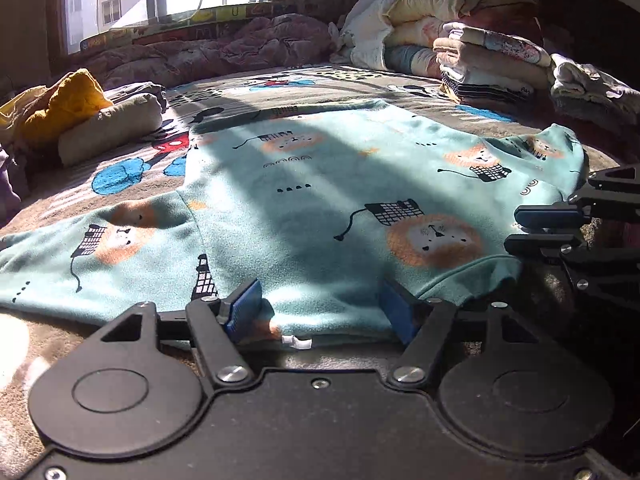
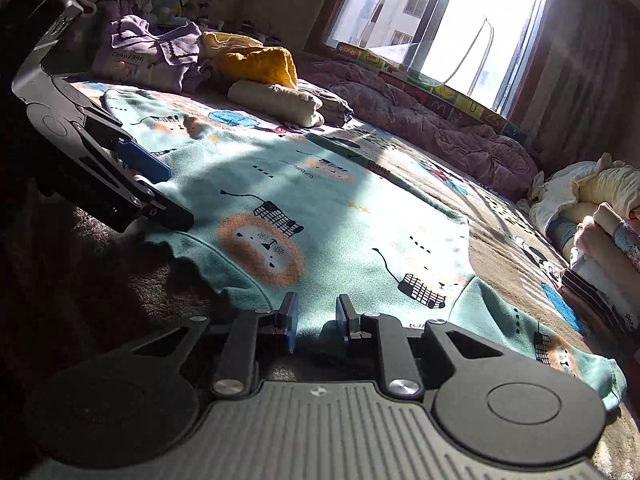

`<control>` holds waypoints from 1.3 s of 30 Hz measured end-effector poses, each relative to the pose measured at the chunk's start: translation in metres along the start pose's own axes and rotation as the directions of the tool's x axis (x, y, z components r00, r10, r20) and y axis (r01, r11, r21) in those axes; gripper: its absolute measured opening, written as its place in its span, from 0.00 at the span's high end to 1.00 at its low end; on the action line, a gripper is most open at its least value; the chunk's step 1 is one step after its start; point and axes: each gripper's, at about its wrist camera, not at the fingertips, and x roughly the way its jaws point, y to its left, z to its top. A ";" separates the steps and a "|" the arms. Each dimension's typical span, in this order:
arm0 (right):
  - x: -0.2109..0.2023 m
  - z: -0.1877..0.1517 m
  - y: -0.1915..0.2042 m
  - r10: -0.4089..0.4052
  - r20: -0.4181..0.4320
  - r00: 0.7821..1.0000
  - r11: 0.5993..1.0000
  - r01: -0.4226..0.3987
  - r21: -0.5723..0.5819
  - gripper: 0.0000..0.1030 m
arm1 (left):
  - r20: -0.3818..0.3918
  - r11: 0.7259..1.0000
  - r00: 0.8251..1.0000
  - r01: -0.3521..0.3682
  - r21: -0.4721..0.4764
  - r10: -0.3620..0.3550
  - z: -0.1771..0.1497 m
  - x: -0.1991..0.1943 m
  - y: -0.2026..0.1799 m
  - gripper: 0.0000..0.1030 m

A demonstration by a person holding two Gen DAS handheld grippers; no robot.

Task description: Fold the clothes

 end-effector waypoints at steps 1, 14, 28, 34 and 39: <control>-0.006 -0.001 0.003 -0.006 0.032 0.999 1.000 0.007 -0.024 0.79 | 0.011 1.000 1.000 -0.010 -0.004 0.010 0.001 -0.003 -0.003 0.34; -0.031 -0.016 -0.055 -0.063 0.066 0.996 0.976 0.047 0.215 0.75 | 0.070 0.995 0.997 0.018 0.098 -0.025 0.010 -0.002 -0.075 0.30; -0.054 -0.047 -0.122 -0.083 0.030 0.996 0.833 0.053 0.551 0.65 | 0.141 0.996 0.987 0.083 -0.038 -0.076 0.025 -0.009 -0.083 0.16; -0.074 -0.113 -0.208 -0.164 0.053 0.985 0.405 0.018 0.914 0.55 | 0.078 0.993 0.996 0.038 0.113 -0.047 0.037 0.004 -0.133 0.11; -0.084 -0.154 -0.244 -0.225 0.082 0.971 0.200 -0.036 0.979 0.52 | 0.069 0.956 0.995 0.051 0.288 -0.074 0.046 0.018 -0.184 0.09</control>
